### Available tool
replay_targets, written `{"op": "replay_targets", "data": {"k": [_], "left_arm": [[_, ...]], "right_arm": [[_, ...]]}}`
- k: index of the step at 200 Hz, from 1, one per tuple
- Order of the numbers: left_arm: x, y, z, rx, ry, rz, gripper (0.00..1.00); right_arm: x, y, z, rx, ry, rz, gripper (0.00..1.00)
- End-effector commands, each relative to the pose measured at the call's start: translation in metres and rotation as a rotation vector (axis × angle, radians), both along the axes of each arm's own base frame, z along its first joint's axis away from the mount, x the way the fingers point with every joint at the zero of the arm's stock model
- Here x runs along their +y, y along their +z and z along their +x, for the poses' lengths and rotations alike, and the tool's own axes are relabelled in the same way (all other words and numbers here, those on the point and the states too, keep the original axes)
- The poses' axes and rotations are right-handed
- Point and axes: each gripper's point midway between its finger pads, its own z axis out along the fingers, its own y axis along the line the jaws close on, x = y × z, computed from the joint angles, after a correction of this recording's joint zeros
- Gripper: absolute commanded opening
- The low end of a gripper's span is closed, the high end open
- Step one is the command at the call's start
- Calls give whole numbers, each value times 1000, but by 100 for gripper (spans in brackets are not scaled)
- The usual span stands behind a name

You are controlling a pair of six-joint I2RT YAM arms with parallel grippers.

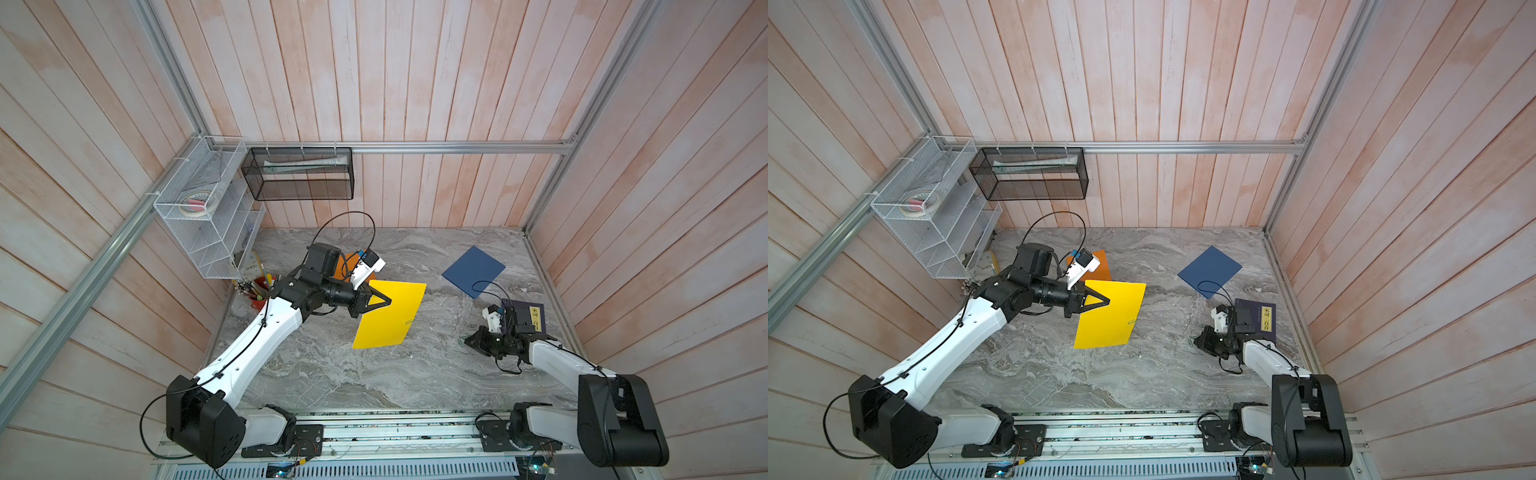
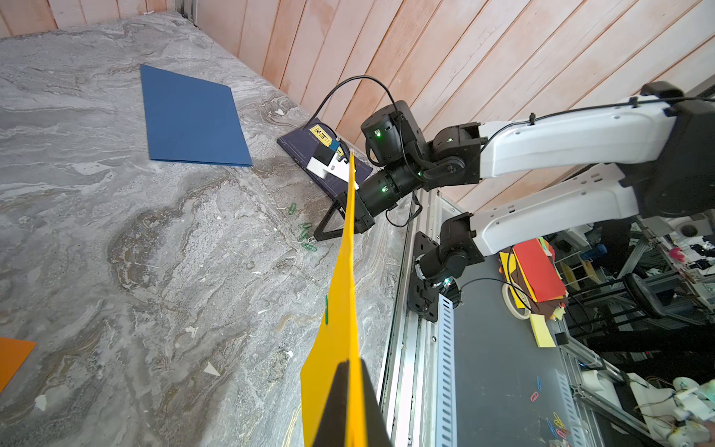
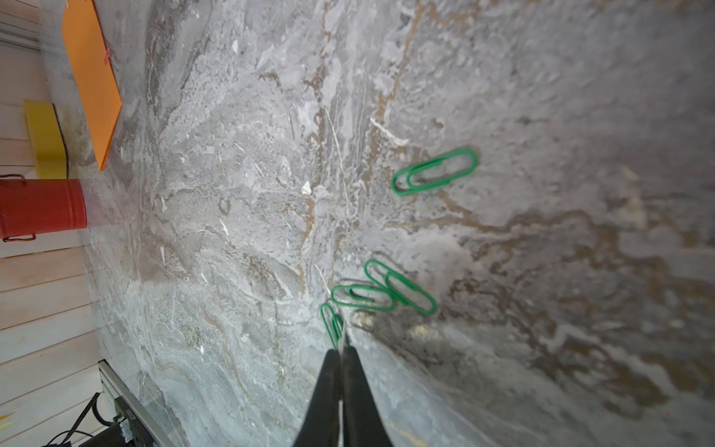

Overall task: Unclip the paperclips from the documents
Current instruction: Place the paper clip at the center of the board, then adjust the document.

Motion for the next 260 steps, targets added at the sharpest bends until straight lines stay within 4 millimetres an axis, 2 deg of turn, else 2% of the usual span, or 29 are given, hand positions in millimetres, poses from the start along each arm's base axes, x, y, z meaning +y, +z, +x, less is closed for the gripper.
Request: {"op": "replay_targets", "data": {"k": [1, 79, 133, 154, 198, 228, 260], "left_arm": [[2, 1, -1, -22, 1, -3, 0], [2, 1, 0, -24, 3, -3, 0], [1, 1, 2, -20, 3, -3, 0], [0, 1, 3, -22, 0, -7, 0], [-3, 3, 7, -22, -5, -14, 0], [-6, 3, 8, -13, -21, -29, 0], [-9, 5, 7, -2, -40, -53, 0]], "right_arm": [[-7, -2, 0, 35, -31, -29, 12], [-13, 5, 2, 32, -57, -64, 26], [-2, 28, 14, -54, 5, -80, 33], [8, 49, 23, -142, 52, -78, 35], [37, 106, 35, -381, 175, 3, 40], [70, 137, 27, -527, 320, 65, 43], [103, 174, 8, -705, 461, 177, 48]]}}
